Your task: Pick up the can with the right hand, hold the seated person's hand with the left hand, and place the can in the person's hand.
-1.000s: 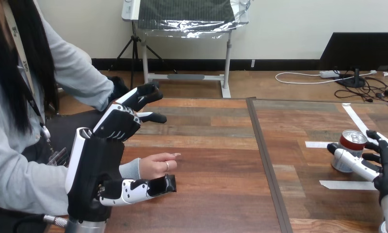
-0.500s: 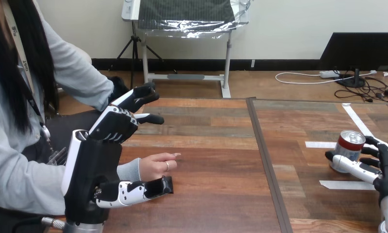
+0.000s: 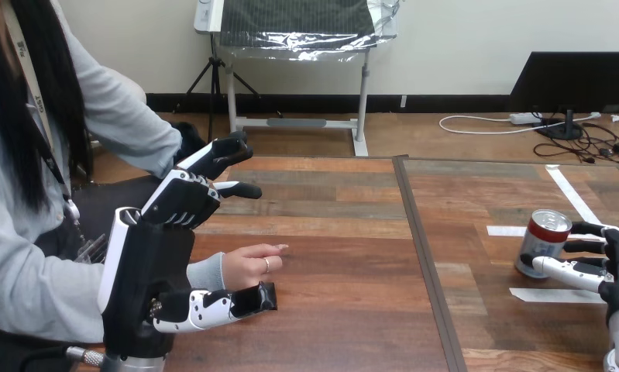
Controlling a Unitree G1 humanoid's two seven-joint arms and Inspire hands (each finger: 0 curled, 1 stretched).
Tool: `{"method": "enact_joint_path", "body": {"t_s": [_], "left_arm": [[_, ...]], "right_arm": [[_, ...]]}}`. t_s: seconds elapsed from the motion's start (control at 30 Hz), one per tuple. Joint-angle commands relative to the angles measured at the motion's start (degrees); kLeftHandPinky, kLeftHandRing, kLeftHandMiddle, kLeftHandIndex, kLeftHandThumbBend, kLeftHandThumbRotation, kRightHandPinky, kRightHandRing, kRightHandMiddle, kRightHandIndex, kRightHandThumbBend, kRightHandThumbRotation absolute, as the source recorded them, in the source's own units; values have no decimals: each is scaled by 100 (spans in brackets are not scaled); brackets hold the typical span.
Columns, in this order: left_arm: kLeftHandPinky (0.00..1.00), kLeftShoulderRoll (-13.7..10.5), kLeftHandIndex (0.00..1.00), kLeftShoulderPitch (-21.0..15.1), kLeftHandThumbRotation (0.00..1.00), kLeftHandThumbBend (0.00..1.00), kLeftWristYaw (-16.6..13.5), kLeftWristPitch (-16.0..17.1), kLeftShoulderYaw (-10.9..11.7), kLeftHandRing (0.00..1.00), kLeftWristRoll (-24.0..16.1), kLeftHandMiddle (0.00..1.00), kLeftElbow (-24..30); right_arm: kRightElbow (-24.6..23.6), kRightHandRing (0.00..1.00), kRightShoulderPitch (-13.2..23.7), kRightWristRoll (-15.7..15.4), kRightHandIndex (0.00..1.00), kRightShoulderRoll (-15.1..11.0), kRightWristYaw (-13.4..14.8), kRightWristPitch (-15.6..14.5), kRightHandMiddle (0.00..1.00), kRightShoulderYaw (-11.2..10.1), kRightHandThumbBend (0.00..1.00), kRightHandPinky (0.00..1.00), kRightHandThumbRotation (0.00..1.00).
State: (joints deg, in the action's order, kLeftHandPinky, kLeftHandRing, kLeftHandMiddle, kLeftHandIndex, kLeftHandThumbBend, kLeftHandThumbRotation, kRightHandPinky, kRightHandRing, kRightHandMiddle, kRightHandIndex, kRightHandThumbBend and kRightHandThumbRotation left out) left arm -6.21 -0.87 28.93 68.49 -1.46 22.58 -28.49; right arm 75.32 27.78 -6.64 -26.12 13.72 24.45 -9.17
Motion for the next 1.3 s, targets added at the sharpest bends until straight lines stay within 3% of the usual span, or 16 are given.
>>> {"method": "enact_joint_path", "body": {"t_s": [0.0, 0.33, 0.7, 1.27], "left_arm": [[65, 31, 79, -202, 36, 100, 5, 14, 9, 83, 8, 86, 250], [65, 17, 79, -216, 37, 100, 33, 0, -1, 84, 30, 86, 252], [65, 14, 80, -247, 37, 100, 68, -15, 8, 84, 41, 86, 209], [67, 2, 80, -258, 37, 100, 125, -93, 5, 86, 67, 87, 222]], "right_arm": [[-38, 49, 554, 95, 60, 127, -24, 107, 55, -81, 92, 43, 0], [-52, 44, 567, 238, 55, 162, -161, 187, 50, -201, 90, 39, 0], [-52, 42, 599, 212, 54, 149, -112, 77, 49, -169, 87, 40, 0], [-84, 41, 600, 225, 52, 154, -120, 183, 47, -180, 82, 40, 0]]}}
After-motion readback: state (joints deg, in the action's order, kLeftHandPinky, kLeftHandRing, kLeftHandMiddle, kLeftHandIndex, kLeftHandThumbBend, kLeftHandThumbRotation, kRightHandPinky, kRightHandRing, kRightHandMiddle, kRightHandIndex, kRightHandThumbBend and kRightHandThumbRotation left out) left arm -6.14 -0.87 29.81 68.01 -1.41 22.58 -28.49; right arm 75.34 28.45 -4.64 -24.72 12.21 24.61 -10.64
